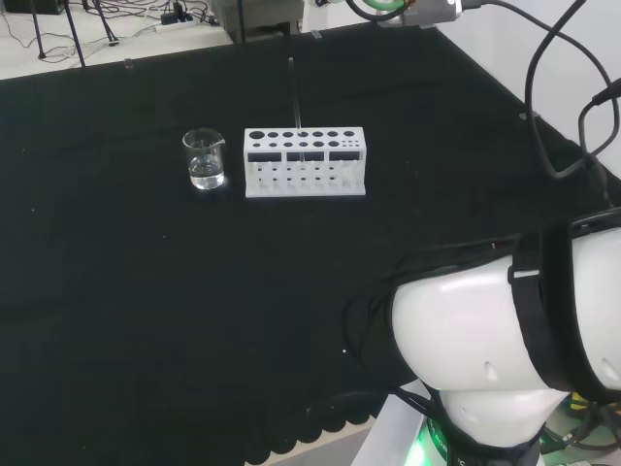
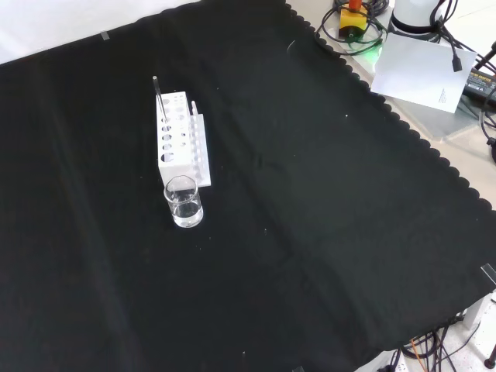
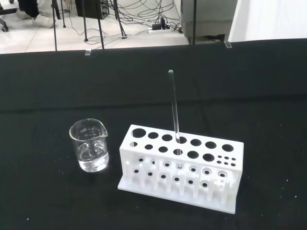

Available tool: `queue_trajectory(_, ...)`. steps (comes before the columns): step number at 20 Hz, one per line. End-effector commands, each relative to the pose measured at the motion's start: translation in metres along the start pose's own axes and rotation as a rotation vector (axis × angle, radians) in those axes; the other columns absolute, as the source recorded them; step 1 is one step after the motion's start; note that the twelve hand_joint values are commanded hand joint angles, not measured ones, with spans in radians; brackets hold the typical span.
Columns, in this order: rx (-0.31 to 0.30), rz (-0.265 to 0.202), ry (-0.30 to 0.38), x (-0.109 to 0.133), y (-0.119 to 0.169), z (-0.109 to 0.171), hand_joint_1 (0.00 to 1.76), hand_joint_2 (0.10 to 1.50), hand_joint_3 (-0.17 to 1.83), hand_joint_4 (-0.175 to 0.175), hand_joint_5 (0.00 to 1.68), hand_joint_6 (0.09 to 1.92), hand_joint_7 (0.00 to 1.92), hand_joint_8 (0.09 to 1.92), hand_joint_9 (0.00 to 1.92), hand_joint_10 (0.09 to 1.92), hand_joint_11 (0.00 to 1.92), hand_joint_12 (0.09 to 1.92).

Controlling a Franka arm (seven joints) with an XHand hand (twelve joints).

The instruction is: Take the glass rod from the white test tube rack.

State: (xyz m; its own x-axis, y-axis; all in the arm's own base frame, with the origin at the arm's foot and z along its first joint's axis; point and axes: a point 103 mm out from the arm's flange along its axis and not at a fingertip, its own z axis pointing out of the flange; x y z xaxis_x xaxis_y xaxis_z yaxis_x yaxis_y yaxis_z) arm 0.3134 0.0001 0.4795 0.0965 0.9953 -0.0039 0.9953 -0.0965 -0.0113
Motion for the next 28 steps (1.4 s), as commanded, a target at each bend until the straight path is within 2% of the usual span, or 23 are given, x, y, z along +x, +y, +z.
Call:
queue_trajectory(1, 0.01, -0.005, -0.013, 0.001, 0.011, 0.003, 0.61, 0.88, 0.47, -0.139, 0.02, 0.09, 0.0, 0.39, 0.0, 0.52, 0.0, 0.79)
queue_trajectory(6, -0.018, -0.034, -0.005, 0.003, 0.033, 0.002, 0.6, 0.89, 0.46, -0.138, 0.03, 0.09, 0.0, 0.42, 0.0, 0.58, 0.0, 0.88)
queue_trajectory(7, -0.002, -0.04, -0.013, 0.003, 0.04, 0.002, 0.6, 0.89, 0.46, -0.138, 0.03, 0.09, 0.0, 0.42, 0.0, 0.59, 0.0, 0.9)
queue_trajectory(9, -0.008, -0.045, -0.039, 0.004, 0.052, 0.005, 0.6, 0.89, 0.45, -0.137, 0.03, 0.09, 0.0, 0.44, 0.0, 0.63, 0.0, 0.94)
queue_trajectory(16, 0.023, -0.071, -0.021, 0.007, 0.101, 0.024, 0.6, 0.88, 0.46, -0.135, 0.04, 0.09, 0.0, 0.49, 0.0, 0.75, 0.0, 1.14)
queue_trajectory(20, 0.028, -0.1, -0.019, 0.01, 0.125, 0.032, 0.6, 0.88, 0.47, -0.134, 0.05, 0.09, 0.0, 0.51, 0.0, 0.78, 0.0, 1.18)
queue_trajectory(28, 0.054, -0.128, -0.033, 0.009, 0.175, 0.052, 0.6, 0.88, 0.47, -0.134, 0.05, 0.09, 0.0, 0.52, 0.01, 0.81, 0.0, 1.22)
